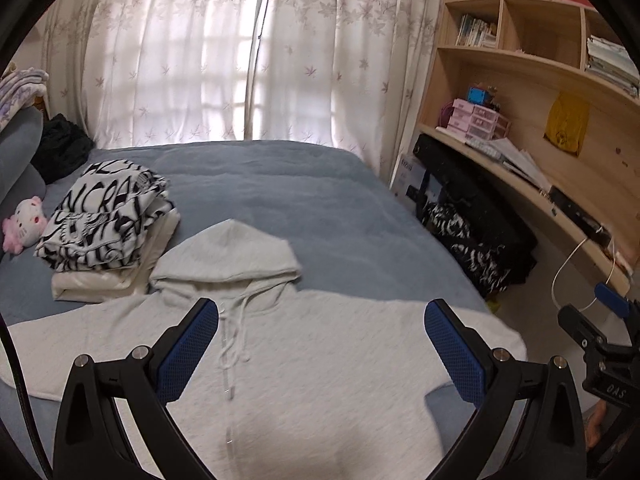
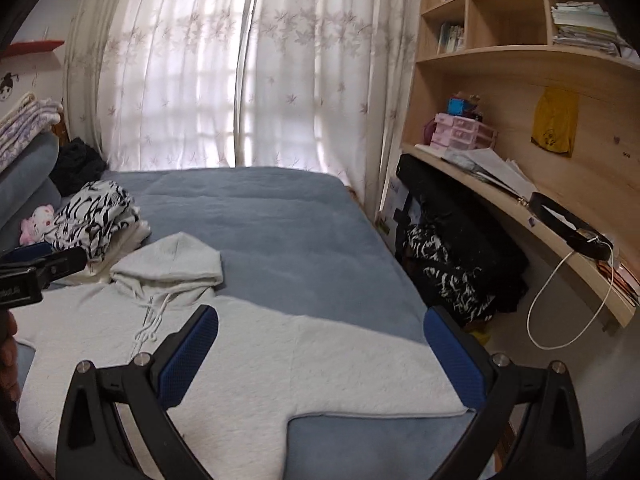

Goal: Fold large clothes
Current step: 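Grasp the grey hoodie sleeve cuff with the right tool and lift it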

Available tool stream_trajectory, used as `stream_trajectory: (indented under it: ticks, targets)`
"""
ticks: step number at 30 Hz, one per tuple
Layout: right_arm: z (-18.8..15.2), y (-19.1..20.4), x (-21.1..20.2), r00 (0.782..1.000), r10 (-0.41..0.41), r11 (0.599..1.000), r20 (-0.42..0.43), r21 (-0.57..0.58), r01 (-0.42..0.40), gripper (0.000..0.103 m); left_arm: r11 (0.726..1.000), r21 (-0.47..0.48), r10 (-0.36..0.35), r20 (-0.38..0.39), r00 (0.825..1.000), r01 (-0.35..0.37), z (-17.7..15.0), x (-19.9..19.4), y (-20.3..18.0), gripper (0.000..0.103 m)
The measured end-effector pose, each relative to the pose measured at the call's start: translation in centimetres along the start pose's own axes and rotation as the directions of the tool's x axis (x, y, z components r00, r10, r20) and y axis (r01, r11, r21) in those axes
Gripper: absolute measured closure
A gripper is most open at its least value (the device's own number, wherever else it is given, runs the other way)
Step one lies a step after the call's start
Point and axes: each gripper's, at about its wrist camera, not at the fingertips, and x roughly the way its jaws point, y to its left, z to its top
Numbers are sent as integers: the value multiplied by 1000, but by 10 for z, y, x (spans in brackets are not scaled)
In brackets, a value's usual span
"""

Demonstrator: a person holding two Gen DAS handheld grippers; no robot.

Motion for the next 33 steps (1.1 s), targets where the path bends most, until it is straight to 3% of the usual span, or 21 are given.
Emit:
stream_trajectory:
  ticks: [4, 7, 13, 16, 19, 23, 27, 29, 33]
  targets:
    - [-2, -28, 8, 1000, -1, 999, 11, 33, 1, 0, 1000, -16, -17, 1, 1000, 17, 11, 17, -25, 1]
    - [-11, -50, 27, 999, 20, 996, -49, 88, -16, 0, 999, -26, -32, 0, 999, 32, 11, 36, -41, 1]
    - [-50, -110, 83, 979, 46, 969, -200, 248, 5, 4, 1000, -6, 16, -113, 993, -17, -11, 104, -73, 1]
    - [-74, -139, 104, 965, 77, 939, -251, 343, 14, 12, 999, -43, -3, -212, 977, -6, -29, 143, -77, 1]
    - [-96, -165, 123, 951, 91, 907, -294, 418, 42, 13, 997, -79, -6, -264, 964, -15, -47, 177, -80, 1]
    - [-131, -194, 149, 927, 136, 853, -351, 517, 70, 13, 997, -58, 25, -305, 952, -44, -69, 214, -88, 1]
    - [-176, -219, 179, 885, 202, 763, -418, 634, 126, 14, 999, -17, 27, -324, 946, -34, -90, 234, -98, 2]
    - [-197, -229, 190, 866, 217, 718, -450, 675, 171, 20, 999, 15, 37, -335, 941, -34, -98, 242, -104, 6]
    - [-230, -242, 200, 848, 275, 616, -453, 760, 207, 24, 1000, 13, 25, -375, 927, -22, -111, 255, -112, 12]
